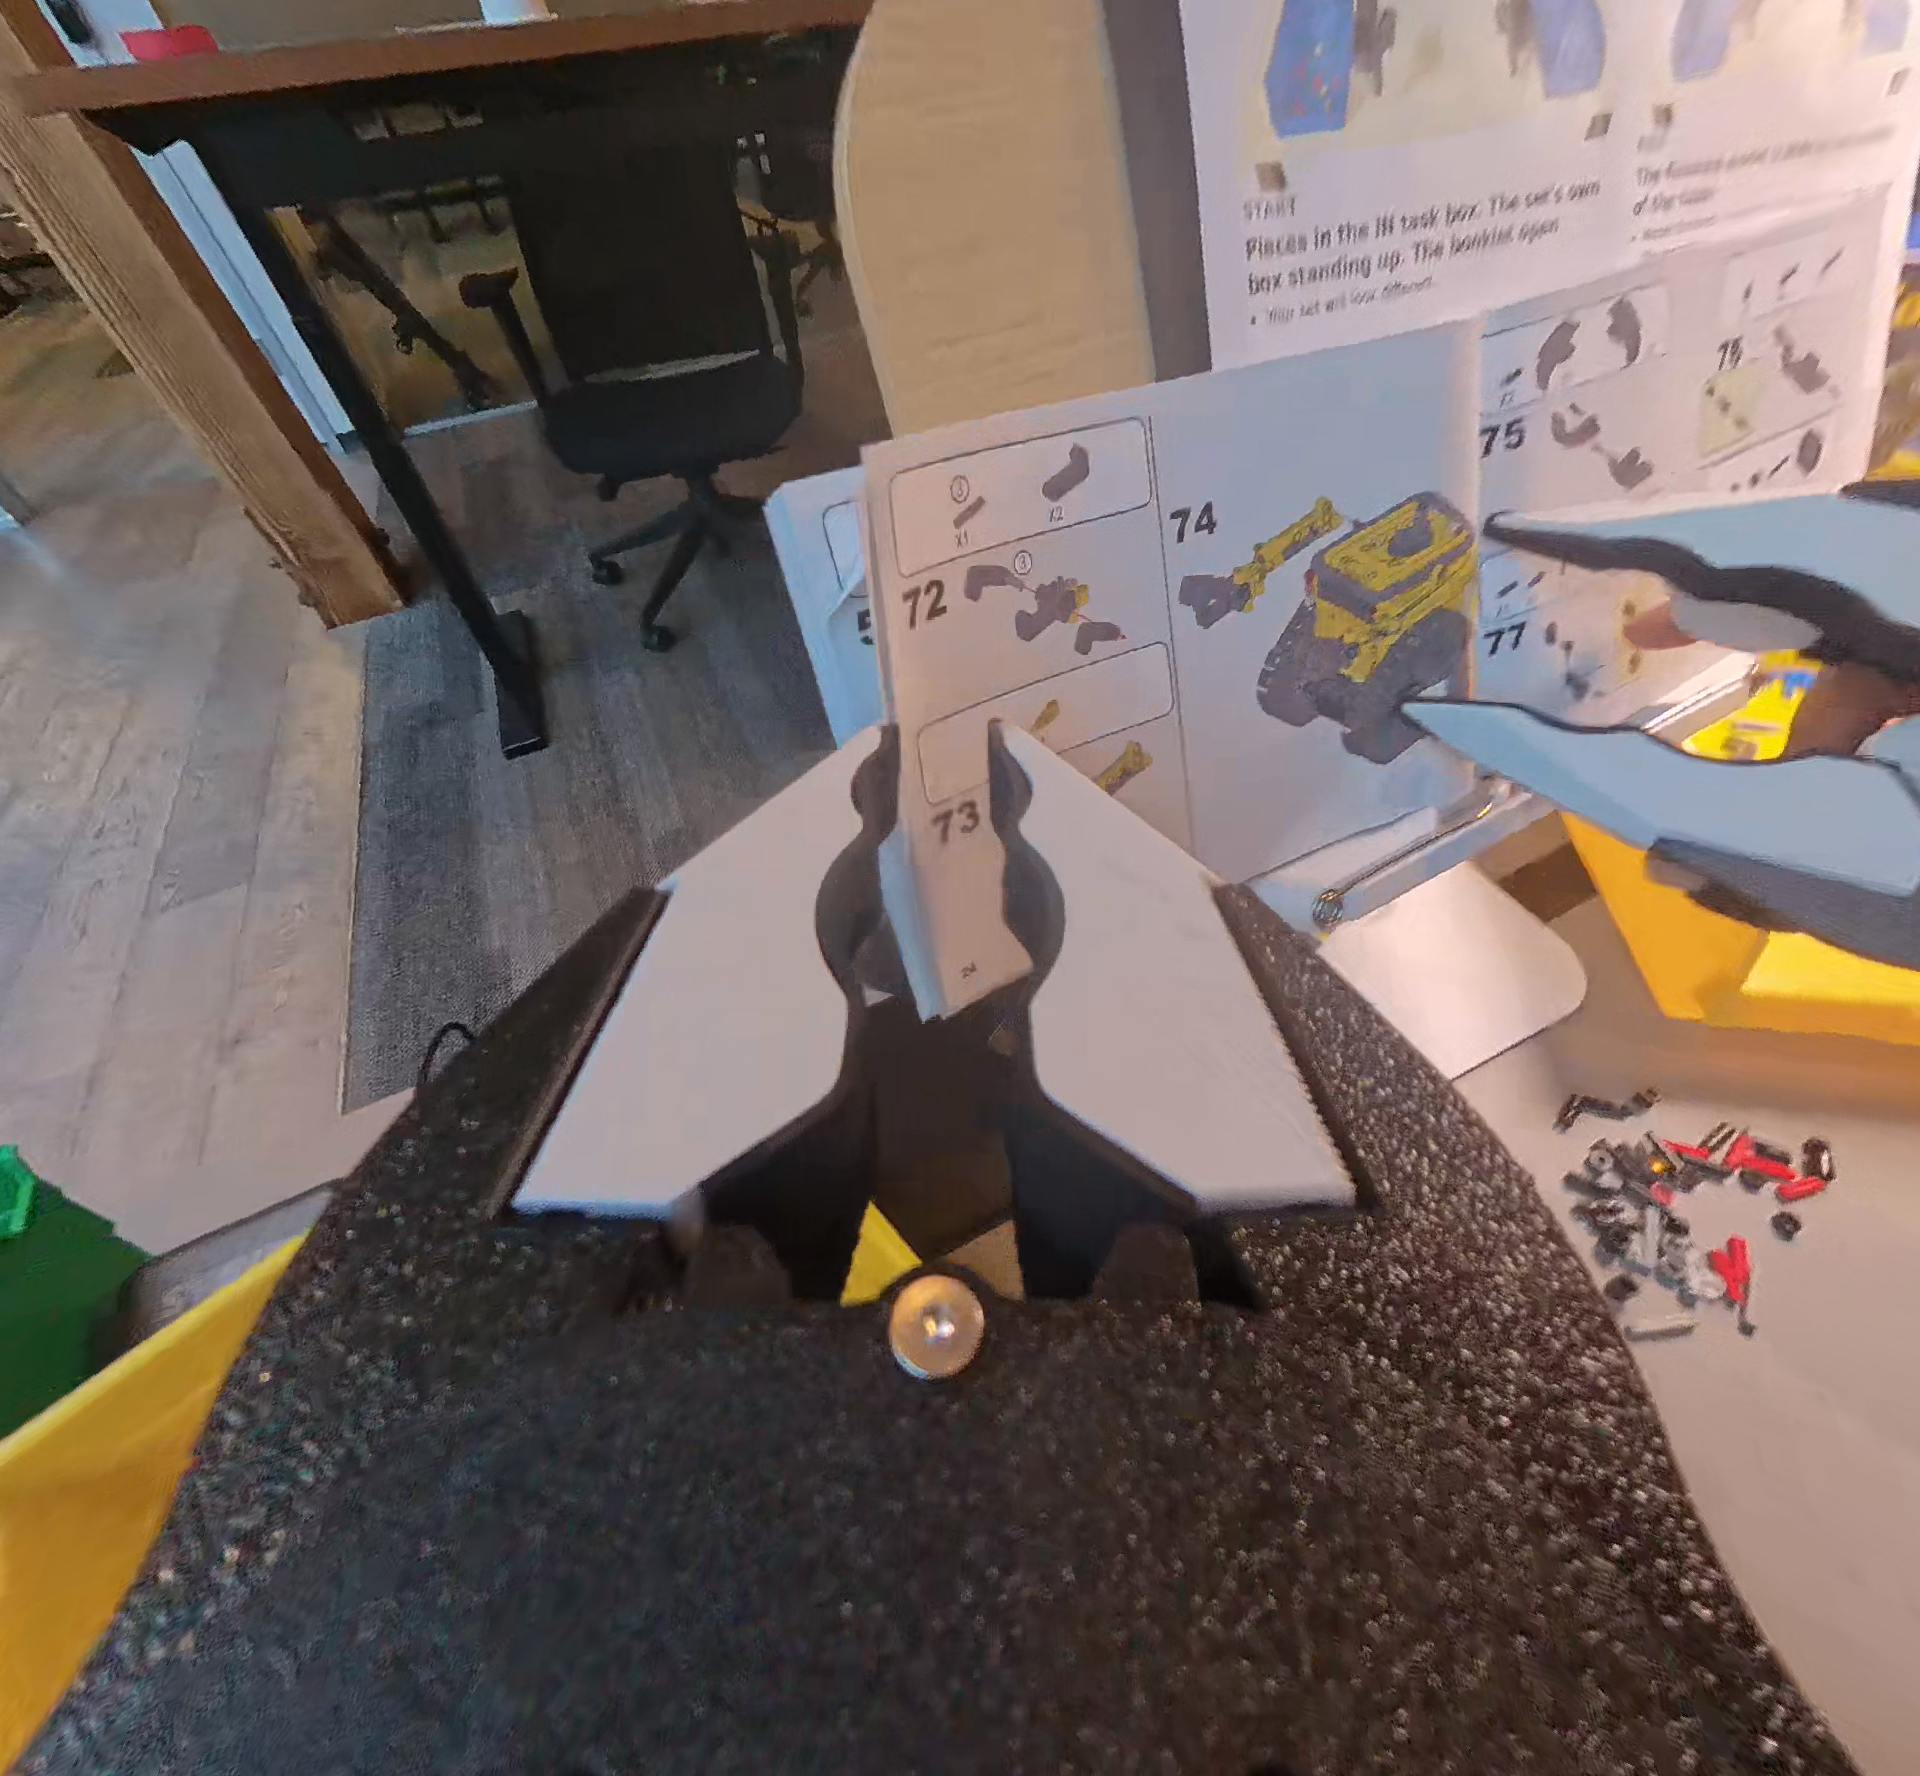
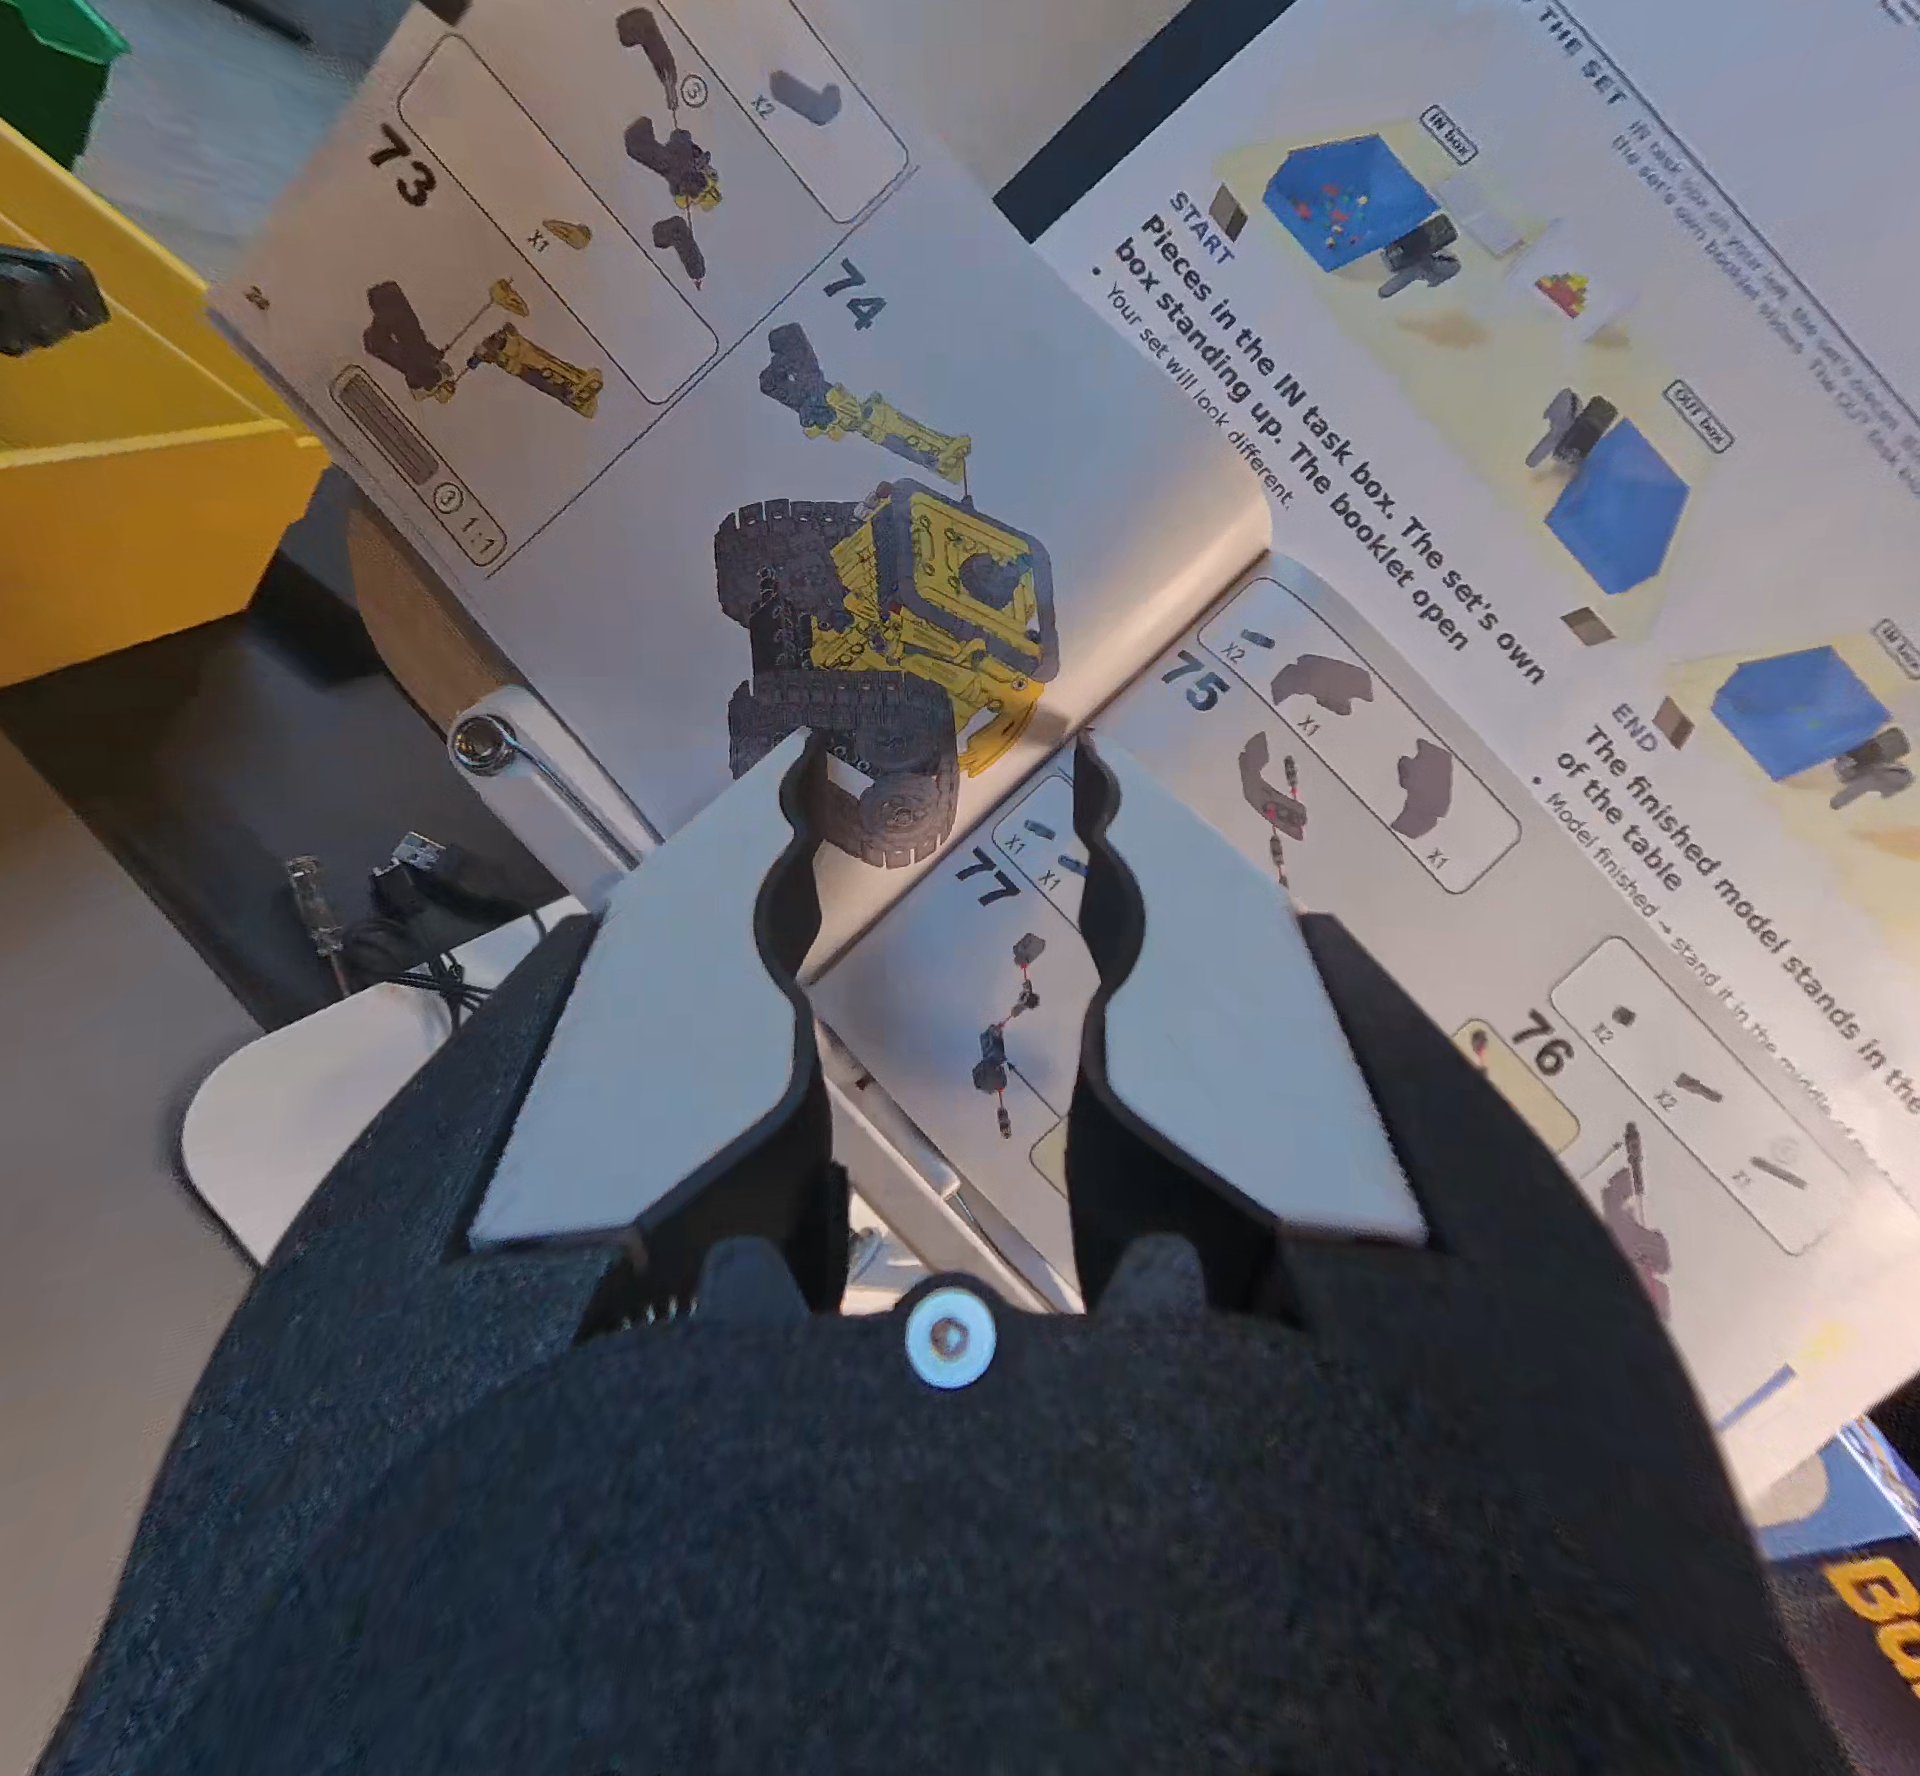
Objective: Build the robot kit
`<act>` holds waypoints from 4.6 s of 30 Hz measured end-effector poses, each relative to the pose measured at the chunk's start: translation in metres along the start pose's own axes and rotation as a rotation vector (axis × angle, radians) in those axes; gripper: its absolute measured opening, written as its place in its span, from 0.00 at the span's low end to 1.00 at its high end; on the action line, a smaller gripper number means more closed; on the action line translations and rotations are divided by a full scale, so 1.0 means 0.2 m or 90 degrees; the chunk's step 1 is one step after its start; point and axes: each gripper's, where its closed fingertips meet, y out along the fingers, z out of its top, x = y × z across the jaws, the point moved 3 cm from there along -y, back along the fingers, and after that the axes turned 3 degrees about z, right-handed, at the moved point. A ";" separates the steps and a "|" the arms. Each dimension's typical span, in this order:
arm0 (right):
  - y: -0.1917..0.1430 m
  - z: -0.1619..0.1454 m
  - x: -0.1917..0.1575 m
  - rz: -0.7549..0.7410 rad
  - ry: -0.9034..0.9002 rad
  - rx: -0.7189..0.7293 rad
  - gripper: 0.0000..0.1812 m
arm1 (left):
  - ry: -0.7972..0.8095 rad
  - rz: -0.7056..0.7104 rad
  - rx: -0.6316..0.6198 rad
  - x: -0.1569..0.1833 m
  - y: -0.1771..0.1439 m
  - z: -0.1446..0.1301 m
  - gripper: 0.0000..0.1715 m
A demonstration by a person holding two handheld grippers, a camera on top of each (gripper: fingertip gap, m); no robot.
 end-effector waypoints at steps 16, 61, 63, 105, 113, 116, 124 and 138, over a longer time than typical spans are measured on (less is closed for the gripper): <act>-0.09 -0.01 0.05 0.051 0.053 0.004 0.33 | -0.007 -0.006 -0.009 0.29 0.21 -0.18 0.01; -0.05 -0.08 0.19 0.015 -0.010 -0.035 0.42 | 0.341 -0.409 -0.299 0.78 0.30 -0.19 0.02; -0.04 -0.08 0.19 0.018 -0.008 -0.033 0.42 | 0.342 -0.430 -0.330 0.78 0.30 -0.19 0.03; -0.05 -0.10 0.20 0.016 -0.002 0.008 0.41 | 0.126 -0.572 -0.143 0.69 0.17 -0.14 0.00; -0.12 -0.13 0.25 0.056 0.073 0.022 0.40 | 0.109 -0.462 -0.119 0.66 0.26 -0.12 0.00; -0.18 -0.14 0.32 0.058 0.128 0.051 0.40 | 0.152 -0.416 -0.133 0.67 0.27 -0.12 0.00; -0.25 -0.36 0.36 -0.019 0.023 -0.059 0.39 | 0.252 -0.312 -0.176 0.65 0.28 -0.18 0.02; -0.32 -0.47 0.38 -0.014 0.036 -0.069 0.37 | 0.365 -0.243 -0.172 0.64 0.27 -0.22 0.01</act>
